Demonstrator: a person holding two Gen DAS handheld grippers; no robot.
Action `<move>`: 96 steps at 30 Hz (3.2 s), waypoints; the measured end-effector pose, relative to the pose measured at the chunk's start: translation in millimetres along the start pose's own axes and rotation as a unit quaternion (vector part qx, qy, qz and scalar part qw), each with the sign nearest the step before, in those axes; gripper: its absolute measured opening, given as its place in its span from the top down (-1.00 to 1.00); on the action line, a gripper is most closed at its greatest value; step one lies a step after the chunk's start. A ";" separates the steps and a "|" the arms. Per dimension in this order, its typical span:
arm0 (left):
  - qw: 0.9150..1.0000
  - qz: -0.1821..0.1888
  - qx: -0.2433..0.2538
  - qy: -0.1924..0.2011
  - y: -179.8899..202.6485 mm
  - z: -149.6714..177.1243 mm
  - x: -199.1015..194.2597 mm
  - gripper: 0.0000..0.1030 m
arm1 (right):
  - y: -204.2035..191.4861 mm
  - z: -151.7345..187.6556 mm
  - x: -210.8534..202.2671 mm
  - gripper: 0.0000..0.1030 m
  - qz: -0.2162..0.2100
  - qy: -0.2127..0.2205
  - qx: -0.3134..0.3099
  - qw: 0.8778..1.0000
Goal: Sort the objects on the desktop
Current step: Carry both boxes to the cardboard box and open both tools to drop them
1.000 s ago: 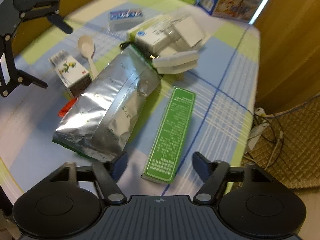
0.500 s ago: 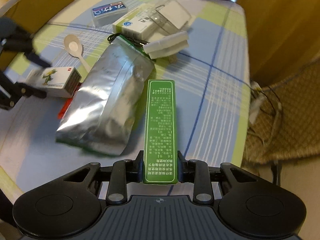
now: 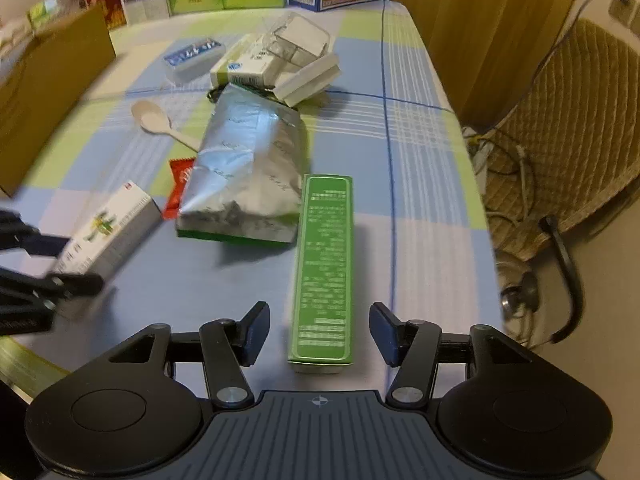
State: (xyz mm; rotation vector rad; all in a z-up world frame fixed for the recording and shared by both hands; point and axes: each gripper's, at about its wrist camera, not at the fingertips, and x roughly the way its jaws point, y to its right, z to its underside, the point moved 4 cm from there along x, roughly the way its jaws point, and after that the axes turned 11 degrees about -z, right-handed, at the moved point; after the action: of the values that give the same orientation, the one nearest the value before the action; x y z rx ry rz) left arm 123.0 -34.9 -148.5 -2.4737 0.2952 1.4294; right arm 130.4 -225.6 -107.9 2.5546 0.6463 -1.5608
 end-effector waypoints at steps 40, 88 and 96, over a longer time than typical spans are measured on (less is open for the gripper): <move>0.997 -0.021 -0.049 0.059 1.4 3.7 -66.0 0.37 | -43.4 -0.8 -62.5 0.47 0.003 0.094 0.000 0.996; 0.970 -0.128 -0.201 0.056 -370.5 12.2 -65.5 0.21 | -377.3 -223.9 105.5 0.18 -0.228 0.109 -0.134 0.958; 0.963 -0.143 -0.213 0.079 -353.6 16.0 -102.1 0.13 | -342.2 -210.0 50.5 -0.01 -0.205 0.146 -0.126 0.959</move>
State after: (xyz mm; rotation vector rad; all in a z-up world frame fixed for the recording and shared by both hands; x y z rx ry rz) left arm 168.0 308.2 -21.9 -2.8236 -0.3692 1.2798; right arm 191.0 159.7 -0.2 2.5820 1.3855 -1.0876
